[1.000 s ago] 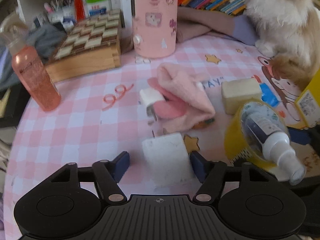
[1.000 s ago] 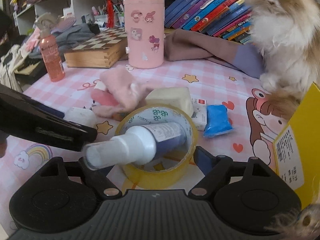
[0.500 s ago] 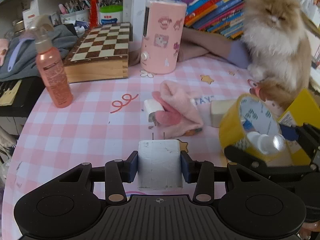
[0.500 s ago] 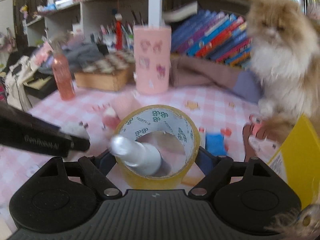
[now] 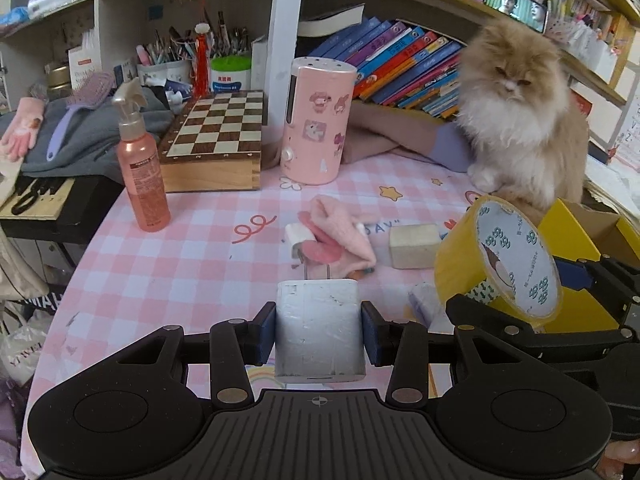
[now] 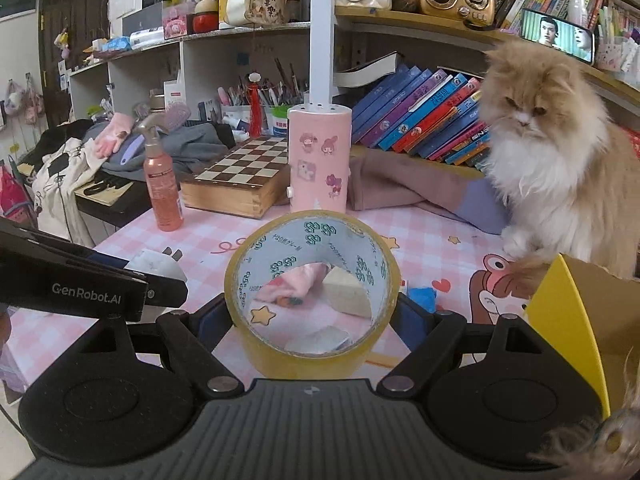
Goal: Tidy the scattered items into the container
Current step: 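Lift the tape roll with the right tool while the left tool holds the charger plug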
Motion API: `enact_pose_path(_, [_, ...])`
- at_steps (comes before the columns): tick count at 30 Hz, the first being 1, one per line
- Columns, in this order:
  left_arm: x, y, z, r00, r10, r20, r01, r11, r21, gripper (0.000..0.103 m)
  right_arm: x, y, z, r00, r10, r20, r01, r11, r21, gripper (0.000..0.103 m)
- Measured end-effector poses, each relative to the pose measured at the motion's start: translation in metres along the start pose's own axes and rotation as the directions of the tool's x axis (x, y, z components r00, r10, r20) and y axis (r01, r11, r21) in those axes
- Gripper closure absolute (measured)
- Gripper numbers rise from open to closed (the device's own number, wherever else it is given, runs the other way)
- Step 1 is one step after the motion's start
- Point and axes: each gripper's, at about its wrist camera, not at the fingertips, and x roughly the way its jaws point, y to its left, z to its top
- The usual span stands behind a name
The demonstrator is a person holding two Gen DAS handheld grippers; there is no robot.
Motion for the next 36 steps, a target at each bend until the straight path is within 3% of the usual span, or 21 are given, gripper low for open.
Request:
enact_pose_path(11, [-0.031,-0.004,-0.038,0.999,-0.027,-0.035,0.027,1.0,0.007,0.061,-0.036,0.011,-0.028,0.987,-0.012,-0.16,0.02,0.999,0.046,0.02])
enact_pose_path(36, [-0.129,-0.027,-0.105,0.993,-0.114,0.023,0.113,0.993,0.041,0.061,-0.143,0.044,-0.075,0.987,-0.049,-0.153,0.065,0.993,0.097,0.02])
